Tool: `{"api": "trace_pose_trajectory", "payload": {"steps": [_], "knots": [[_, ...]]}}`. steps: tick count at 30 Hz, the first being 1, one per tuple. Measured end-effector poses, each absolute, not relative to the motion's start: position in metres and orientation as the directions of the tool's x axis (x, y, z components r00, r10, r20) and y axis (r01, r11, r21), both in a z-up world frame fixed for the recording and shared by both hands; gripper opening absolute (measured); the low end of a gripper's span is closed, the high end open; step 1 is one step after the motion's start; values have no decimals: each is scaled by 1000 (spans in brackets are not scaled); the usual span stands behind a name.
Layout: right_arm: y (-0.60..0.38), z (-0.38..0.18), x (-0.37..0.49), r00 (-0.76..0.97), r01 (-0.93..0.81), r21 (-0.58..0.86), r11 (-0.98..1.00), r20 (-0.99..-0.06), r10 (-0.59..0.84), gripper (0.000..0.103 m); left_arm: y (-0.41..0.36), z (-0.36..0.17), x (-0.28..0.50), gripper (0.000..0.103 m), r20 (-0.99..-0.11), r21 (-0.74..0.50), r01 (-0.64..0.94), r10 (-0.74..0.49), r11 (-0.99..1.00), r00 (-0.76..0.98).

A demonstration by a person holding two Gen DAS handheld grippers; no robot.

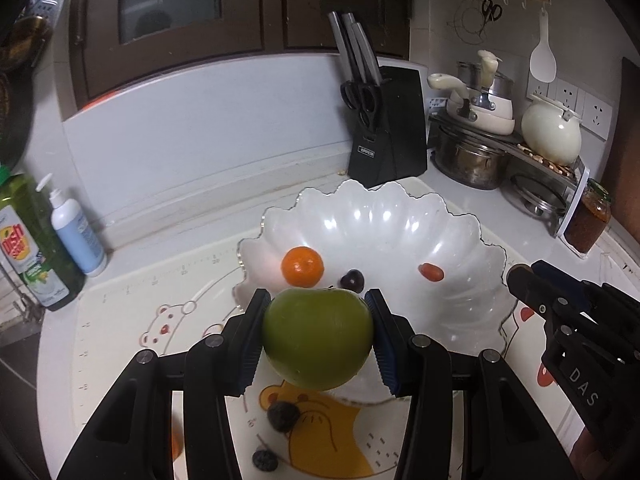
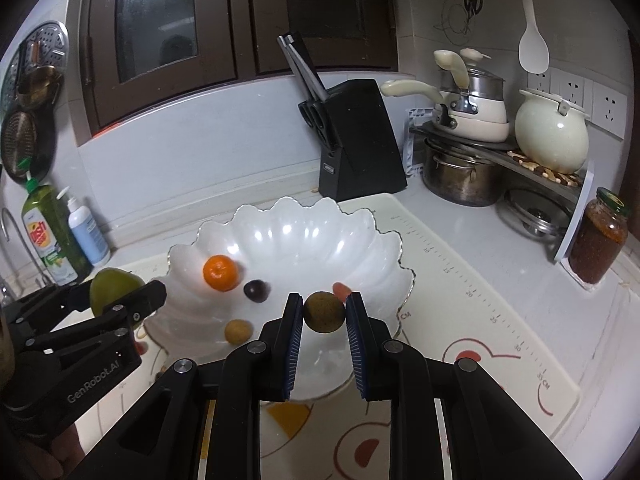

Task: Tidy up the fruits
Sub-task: 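Carry the green apple and small fruit over the white bowl with both tools, then open both tools to drop the apple and small fruit into the bowl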

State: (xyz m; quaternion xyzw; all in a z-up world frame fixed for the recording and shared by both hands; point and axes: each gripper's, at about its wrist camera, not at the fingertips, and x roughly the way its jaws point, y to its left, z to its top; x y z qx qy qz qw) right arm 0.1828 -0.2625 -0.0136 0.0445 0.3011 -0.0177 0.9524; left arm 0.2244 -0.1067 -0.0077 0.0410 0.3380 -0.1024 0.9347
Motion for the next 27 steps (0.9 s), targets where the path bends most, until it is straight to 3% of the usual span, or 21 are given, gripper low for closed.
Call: {"api": "trace_pose_trajectory", "payload": {"steps": [22,26,27], "knots": [[-269,-37,218,779,63,77,995,-627,-1,24,-117,-35,262,49,-690,-16,231,-177,973,701],[-270,-37,218,783,69,75,995,-622,-7,26,-116,-29,259,65,-669,2,214,-157,977,726],[-270,-37,218,782,72,77,994,-623,-8,30,-115,-28,259,68,-667,5,209,-153,978,730]]}}
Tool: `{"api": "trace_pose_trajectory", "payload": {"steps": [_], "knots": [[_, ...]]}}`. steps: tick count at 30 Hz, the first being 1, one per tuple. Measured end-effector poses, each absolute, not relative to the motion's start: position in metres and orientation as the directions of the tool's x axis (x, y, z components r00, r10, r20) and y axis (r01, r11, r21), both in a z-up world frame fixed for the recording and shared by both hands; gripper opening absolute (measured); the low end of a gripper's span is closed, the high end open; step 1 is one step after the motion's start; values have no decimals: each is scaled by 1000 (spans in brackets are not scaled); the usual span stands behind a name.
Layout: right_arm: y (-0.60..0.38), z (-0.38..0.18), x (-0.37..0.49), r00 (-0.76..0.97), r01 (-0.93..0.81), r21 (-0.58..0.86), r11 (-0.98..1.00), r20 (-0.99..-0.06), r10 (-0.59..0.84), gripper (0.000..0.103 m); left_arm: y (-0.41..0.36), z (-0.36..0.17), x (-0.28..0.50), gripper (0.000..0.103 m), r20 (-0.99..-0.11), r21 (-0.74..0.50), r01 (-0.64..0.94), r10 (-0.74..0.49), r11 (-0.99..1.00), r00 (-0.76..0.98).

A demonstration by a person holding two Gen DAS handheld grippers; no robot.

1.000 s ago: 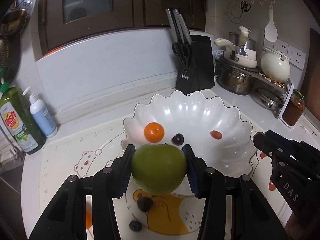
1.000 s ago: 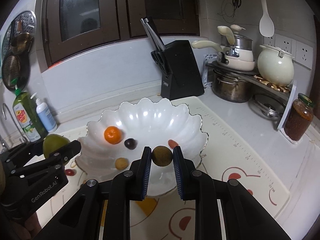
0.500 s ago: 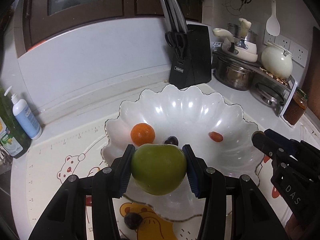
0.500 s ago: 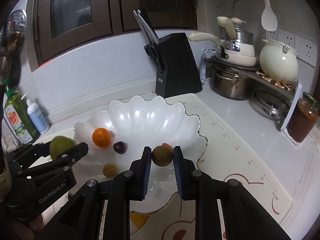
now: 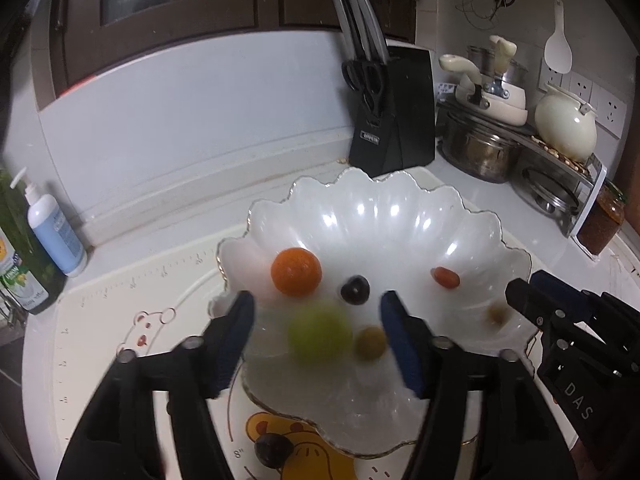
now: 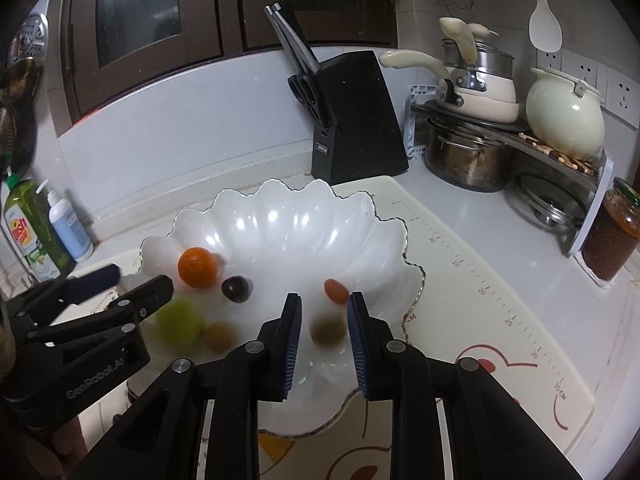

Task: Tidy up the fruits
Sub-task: 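Open both tools to drop the apple and small fruit into the bowl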

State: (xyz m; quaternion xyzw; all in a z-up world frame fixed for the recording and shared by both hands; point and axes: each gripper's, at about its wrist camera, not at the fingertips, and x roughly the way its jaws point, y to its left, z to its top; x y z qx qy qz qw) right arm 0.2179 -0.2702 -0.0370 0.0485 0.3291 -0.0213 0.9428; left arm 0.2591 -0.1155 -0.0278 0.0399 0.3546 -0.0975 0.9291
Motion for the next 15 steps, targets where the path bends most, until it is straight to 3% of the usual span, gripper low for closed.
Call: {"api": "trace_pose_trajectory", "payload": {"steps": [4,7,10,15], "knots": [[-272,-35,213,793,103,76,992,-608,-36,61,-113,-24,256,73,-663,13,200,-141,980,736],[-272,-30,208,803,120,68,990,-594,-56,72,-110,-22,253,81,-660,17,186,-129,982,740],[-272,-26,205,807,132,65,989,-586,-70,78,-106,-19,249,86,-654,16,176,-122,984,747],[-270,-20,201,813,139,65,988,-577,-76,80,-100,-12,242,92,-641,21,157,-107,987,760]]}}
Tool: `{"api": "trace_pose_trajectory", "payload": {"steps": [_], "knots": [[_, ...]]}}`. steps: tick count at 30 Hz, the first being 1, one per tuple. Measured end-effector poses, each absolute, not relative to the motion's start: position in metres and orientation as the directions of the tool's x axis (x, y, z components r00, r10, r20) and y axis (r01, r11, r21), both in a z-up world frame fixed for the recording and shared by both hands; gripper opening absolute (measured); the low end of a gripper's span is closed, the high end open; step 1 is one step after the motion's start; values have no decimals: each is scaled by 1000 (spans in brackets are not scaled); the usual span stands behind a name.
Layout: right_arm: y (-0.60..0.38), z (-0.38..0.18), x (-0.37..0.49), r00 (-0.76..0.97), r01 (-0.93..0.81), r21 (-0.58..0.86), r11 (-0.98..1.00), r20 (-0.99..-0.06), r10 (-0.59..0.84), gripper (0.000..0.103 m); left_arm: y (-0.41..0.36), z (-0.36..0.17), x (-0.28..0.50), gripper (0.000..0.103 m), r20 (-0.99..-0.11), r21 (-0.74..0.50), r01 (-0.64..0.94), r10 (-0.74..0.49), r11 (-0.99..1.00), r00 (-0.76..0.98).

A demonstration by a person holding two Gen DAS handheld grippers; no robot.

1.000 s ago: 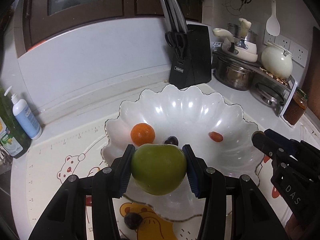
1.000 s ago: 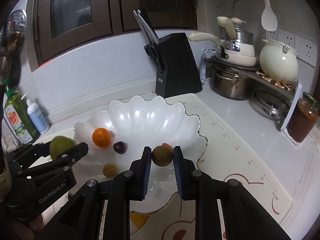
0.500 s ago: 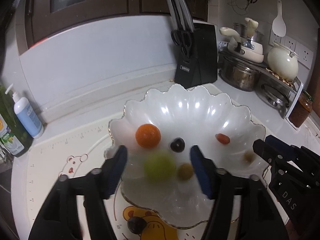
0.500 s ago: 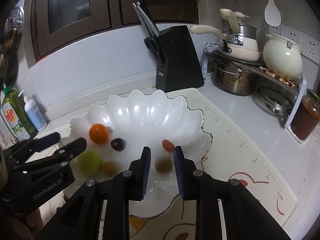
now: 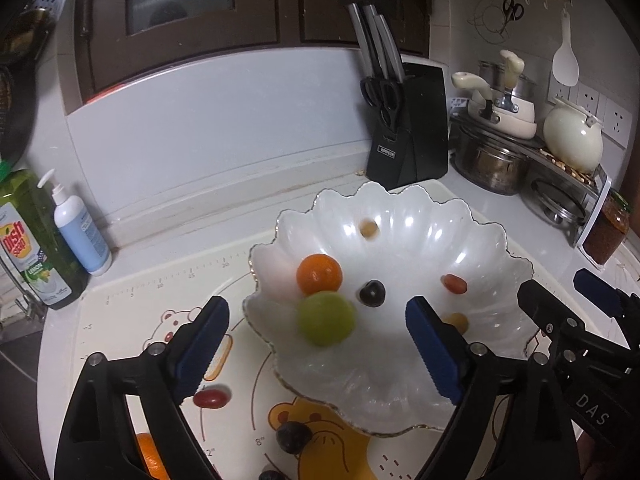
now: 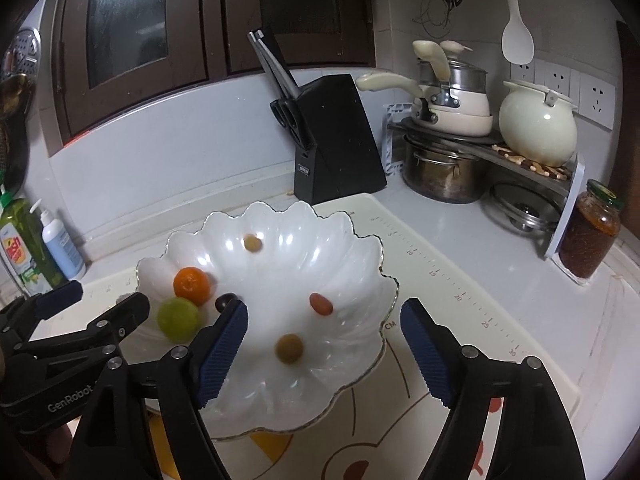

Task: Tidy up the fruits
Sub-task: 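Open both tools to drop the apple and small fruit into the bowl, then withdraw both open tools from the bowl back over the mat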

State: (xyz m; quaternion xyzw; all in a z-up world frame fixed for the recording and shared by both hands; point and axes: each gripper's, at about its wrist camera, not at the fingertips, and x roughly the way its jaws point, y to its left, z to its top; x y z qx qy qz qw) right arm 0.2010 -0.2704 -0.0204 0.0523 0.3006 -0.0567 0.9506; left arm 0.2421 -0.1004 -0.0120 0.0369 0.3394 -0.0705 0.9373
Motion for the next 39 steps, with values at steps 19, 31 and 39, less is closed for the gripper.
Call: {"api": "trace_pose_trajectory", "payload": {"steps": [19,31,39], "knots": [[-241,-7,170,831,113,82,990,-555,-49,82,-63,6,199,93,-613,34,106,-63,994,788],[-205,-5,149,837,57,86,995,-547,-1,82,-21,7,165,93,-603,46,35,0,998,798],[-185,-8,139,837,21,74,997,-546,22,82,-2,2,148,93,-603,58,6,30,998,797]]}}
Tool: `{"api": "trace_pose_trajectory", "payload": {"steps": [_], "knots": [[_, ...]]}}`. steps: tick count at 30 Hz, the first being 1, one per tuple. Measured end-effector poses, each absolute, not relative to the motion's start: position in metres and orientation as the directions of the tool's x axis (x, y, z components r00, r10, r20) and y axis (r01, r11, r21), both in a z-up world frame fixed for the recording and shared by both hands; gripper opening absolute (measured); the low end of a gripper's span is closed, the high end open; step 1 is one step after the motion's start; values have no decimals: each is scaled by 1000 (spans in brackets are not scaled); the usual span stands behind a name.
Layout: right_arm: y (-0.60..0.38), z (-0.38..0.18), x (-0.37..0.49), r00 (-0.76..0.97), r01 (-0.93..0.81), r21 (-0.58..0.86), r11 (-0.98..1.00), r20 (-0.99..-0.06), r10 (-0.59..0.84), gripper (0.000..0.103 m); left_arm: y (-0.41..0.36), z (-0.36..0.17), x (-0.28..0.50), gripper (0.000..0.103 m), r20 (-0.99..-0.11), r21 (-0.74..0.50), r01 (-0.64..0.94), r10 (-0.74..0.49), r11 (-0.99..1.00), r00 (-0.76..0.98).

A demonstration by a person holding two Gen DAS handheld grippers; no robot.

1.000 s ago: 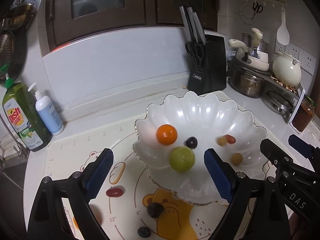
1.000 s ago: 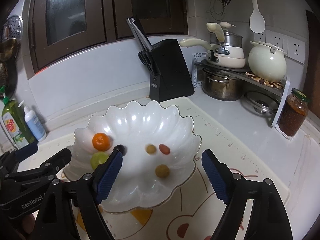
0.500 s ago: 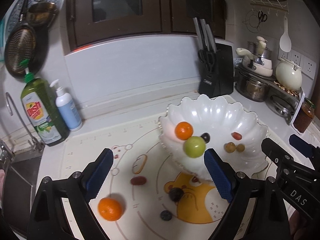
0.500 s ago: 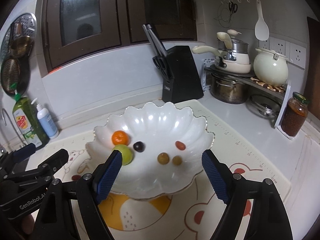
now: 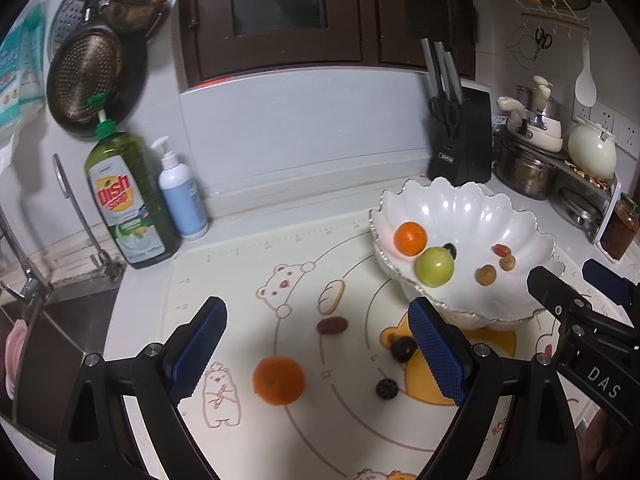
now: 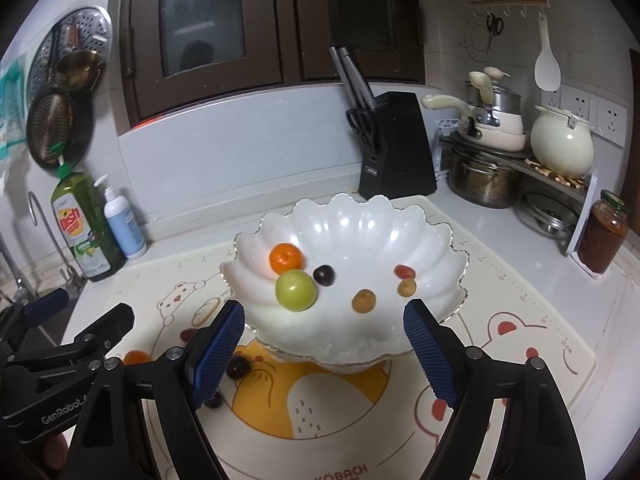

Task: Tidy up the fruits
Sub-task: 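Withdraw both open tools from the bowl back over the mat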

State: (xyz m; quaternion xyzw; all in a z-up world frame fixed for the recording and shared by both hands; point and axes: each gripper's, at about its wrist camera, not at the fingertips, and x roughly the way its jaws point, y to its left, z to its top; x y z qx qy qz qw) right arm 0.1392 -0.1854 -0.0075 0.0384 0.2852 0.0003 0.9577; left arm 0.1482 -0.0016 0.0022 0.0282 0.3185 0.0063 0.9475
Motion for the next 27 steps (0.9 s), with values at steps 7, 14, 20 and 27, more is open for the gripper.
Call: {"api": "trace_pose_trajectory", "payload": {"steps": [7,14,20,27], "knots": [[-174,-15,133,832,-1,78,997,-554,44,82,11,-3,135,93,-598,66,-29,63,997,799],[-167,-26,129,822,-16,78,997,-567,58,82,19,-16,129,93,-610,72,-42,77,997,788],[-161,-40,128,809,-27,83,996,-584,70,82,25,-28,124,93,-622,69,-51,83,996,778],[-150,-60,135,783,-45,79,996,-616,84,82,35,-48,129,93,-649,69,-68,96,995,754]]}}
